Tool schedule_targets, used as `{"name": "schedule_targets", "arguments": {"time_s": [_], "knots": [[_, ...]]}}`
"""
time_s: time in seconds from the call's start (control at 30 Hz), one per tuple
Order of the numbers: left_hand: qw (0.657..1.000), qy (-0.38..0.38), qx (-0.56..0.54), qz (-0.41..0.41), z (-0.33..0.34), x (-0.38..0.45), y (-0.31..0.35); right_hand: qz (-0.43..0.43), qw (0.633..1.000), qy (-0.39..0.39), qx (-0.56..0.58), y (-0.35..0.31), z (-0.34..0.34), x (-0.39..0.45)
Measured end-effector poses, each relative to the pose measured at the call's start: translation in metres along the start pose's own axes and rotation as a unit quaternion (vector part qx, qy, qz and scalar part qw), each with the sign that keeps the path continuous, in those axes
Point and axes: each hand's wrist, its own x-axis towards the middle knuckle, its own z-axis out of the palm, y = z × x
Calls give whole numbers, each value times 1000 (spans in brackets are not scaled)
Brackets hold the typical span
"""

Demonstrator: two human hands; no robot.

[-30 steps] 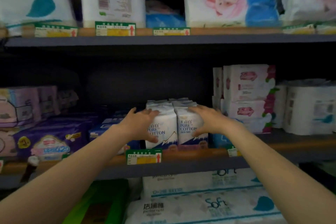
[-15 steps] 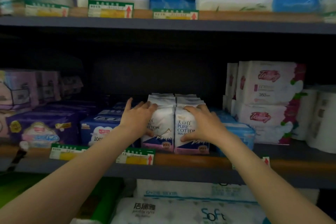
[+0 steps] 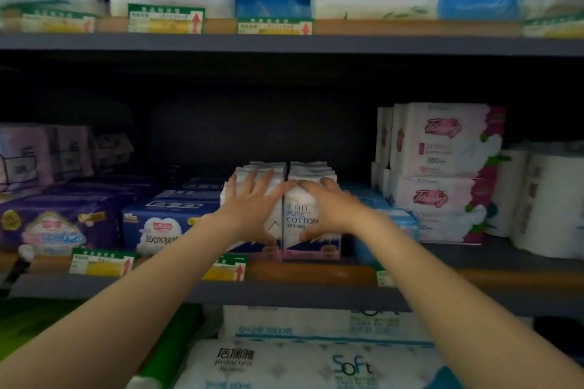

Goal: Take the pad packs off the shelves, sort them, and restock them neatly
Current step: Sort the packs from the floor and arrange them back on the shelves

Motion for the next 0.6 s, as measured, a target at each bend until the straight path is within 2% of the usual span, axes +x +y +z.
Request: {"name": "schedule_targets", "arguments": {"time_s": [0.03, 0.13, 0.17, 0.27, 0.37, 0.5, 0.6], "knots": [[1000, -1, -1, -1, 1, 2, -2, -3, 1000, 4, 24, 11, -10, -4], [1000, -8, 0, -3, 4, 6, -5, 56, 986, 131, 92, 57, -35, -20], [1000, -8, 2, -3, 4, 7, -4, 86, 985, 128, 74, 70, -36, -26], [1000, -3, 10, -7, 4, 9, -4, 125, 990, 36, 47, 86, -19, -35], [1000, 2, 13, -8, 6, 10, -6, 103, 985, 65, 119, 79, -2, -32], [1000, 3, 0, -6, 8, 13, -7, 87, 988, 87, 93, 72, 14, -24], [1000, 8, 1, -4, 7, 13, -9, 65, 991, 60, 105, 79, 2, -25]]}}
